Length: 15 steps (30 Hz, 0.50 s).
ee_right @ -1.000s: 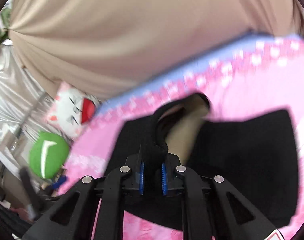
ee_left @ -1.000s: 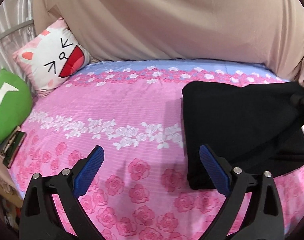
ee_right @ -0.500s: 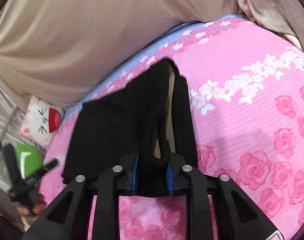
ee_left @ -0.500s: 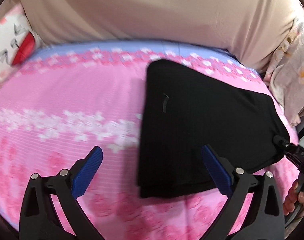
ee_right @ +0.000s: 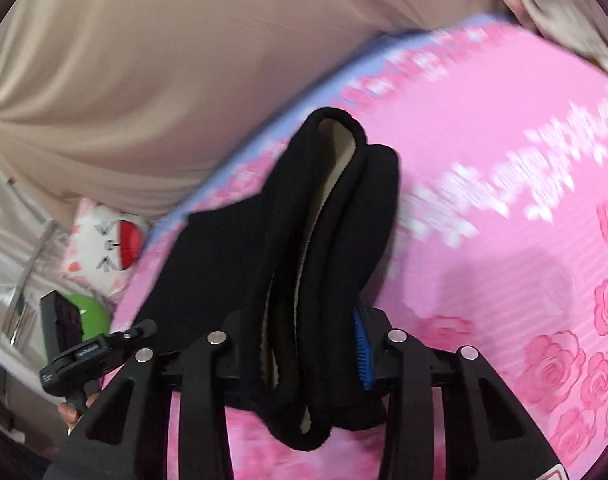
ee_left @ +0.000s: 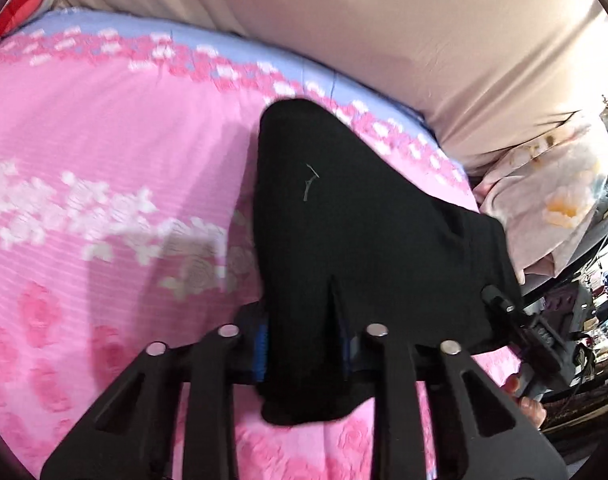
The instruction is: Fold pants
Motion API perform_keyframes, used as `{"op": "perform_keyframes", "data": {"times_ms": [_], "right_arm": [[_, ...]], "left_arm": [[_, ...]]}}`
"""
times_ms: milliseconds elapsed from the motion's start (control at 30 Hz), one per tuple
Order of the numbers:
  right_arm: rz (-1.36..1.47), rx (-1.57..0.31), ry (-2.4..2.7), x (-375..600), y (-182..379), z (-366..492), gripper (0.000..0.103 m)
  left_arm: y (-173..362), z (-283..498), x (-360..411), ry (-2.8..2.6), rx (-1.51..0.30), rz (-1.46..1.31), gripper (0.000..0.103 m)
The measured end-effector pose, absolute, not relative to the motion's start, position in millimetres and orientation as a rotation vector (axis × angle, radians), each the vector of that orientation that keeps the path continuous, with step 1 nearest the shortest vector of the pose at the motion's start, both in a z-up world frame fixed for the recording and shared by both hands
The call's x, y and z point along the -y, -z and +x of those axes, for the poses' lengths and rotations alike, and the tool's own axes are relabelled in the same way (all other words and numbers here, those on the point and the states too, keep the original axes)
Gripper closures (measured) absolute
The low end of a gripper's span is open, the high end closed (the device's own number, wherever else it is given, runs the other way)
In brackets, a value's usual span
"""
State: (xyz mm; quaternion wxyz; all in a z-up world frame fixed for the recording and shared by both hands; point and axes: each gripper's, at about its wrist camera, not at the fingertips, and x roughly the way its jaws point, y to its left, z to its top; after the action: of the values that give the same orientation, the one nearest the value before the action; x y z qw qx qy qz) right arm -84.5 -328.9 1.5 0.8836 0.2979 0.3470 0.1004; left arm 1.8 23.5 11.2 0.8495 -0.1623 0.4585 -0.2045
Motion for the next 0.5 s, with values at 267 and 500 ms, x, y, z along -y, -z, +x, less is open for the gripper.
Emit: {"op": "perform_keyframes", "data": {"times_ms": [267,500], "right_arm": [[0.507,-0.768,0.011,329,16,-99,0.051],[0.120,-0.567,-0.110,231,-78,-114,0.046]], "left_arm": [[-15,-26,-52,0.153,-0.909,-0.148,0.083],[-22,-34,-67,0.036,-0.812,-0.092,0.044]]}}
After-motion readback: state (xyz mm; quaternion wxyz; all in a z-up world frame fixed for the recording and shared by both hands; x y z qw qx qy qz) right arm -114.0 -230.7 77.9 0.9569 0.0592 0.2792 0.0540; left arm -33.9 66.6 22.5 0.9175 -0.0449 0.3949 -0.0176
